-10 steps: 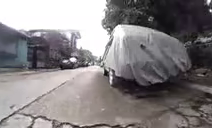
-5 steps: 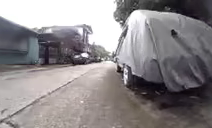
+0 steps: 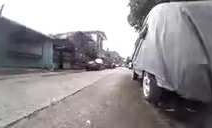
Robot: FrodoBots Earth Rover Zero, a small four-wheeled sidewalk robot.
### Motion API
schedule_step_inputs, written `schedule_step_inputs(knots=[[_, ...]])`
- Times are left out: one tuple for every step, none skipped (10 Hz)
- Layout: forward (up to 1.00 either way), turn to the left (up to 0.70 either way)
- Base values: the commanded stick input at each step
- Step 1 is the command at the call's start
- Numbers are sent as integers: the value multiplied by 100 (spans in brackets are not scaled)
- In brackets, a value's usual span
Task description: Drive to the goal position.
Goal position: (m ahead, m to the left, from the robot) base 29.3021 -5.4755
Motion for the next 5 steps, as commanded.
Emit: schedule_step_inputs(knots=[[100,0],[100,0],[100,0],[100,0],[100,-27]])
